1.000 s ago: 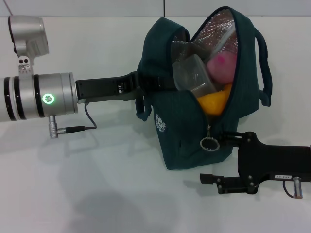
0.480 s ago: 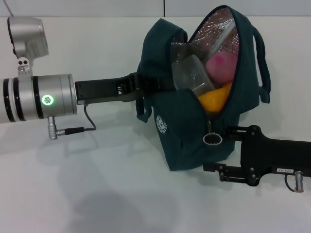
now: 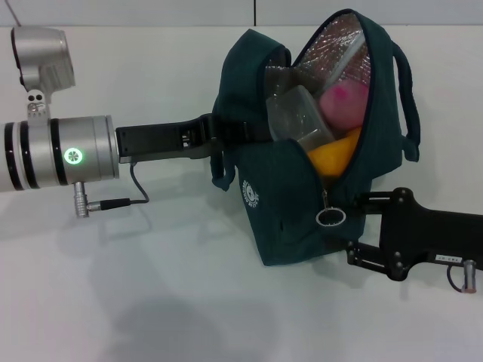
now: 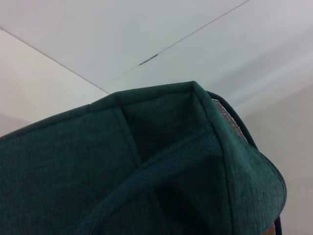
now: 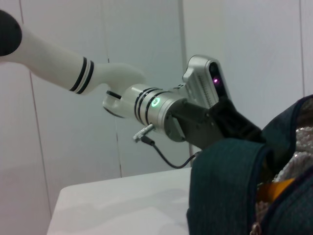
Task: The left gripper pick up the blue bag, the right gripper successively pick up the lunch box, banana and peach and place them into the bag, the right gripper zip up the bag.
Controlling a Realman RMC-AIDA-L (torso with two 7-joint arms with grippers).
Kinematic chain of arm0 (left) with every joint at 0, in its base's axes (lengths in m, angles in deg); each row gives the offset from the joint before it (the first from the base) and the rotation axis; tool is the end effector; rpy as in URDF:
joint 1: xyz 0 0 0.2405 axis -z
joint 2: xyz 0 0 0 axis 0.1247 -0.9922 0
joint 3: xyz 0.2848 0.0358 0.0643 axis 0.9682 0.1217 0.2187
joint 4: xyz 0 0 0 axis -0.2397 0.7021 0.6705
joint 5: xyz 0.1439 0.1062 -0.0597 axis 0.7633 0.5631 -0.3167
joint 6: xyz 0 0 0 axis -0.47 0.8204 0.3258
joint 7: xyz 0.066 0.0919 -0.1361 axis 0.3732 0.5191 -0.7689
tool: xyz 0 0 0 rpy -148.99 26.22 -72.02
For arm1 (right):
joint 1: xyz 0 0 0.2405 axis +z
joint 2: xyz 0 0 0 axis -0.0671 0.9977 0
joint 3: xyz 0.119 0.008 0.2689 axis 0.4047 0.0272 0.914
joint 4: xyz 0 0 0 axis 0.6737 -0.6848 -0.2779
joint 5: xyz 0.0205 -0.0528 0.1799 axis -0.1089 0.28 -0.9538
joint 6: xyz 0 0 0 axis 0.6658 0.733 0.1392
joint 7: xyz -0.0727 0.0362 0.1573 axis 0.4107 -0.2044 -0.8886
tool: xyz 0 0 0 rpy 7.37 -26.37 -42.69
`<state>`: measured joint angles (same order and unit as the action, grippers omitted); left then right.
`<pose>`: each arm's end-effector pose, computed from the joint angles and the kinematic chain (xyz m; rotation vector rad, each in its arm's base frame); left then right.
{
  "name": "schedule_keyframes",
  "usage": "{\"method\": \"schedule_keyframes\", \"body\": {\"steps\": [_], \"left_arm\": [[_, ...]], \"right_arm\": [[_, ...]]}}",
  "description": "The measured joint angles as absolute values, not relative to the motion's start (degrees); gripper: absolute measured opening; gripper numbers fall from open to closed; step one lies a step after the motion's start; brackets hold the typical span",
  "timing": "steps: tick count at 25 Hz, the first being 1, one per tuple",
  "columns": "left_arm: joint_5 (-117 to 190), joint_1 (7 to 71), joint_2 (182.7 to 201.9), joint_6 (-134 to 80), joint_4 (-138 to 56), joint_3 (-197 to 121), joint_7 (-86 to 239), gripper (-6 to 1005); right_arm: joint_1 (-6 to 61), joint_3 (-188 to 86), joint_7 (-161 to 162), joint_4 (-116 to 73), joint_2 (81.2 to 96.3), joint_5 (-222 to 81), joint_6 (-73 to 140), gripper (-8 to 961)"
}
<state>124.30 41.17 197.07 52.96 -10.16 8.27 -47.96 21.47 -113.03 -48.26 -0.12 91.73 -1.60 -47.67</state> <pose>-0.2104 0.3480 -0.0707 2.3674 1.6323 0.9589 0.2567 0.2909 -0.0759 -2.7896 0.1780 0.9203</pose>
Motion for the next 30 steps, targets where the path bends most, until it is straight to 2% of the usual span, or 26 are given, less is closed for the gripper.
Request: {"method": "schedule_keyframes", "body": {"steps": [2,10,16,21,27,30], "left_arm": [[124.3,41.2,197.07,53.0,-10.2,8.3,-48.0,38],[124.3,41.2,197.07,53.0,-10.2,8.3,-48.0,38],[124.3,41.2,197.08,53.0,-10.2,8.2,-48.0,38],[124.3,41.2,197.08,53.0,-10.2,8.2,-48.0,39],[124.3,41.2,197.08,52.9,-10.2,8.2,-48.0,38],[124.3,41.2,197.08,52.9,-10.2,8.2,-48.0,37]], "right_arm": [[21.5,-113.0,-48.3,-0.2,91.73,-1.8,-47.6,415],[21.5,-113.0,-48.3,-0.2,91.88,-1.8,-47.5,411],[21.5,-113.0,-48.3,-0.2,91.91,-1.8,-47.5,295],[21.5,-113.1,-48.3,-0.2,91.98,-1.8,-47.5,302],[21.5,-113.2,-48.3,-0.2,92.09,-2.3,-46.0,242],[21.5,-113.1,-48.2,-0.2,92.19,-2.6,-45.6,121]]}}
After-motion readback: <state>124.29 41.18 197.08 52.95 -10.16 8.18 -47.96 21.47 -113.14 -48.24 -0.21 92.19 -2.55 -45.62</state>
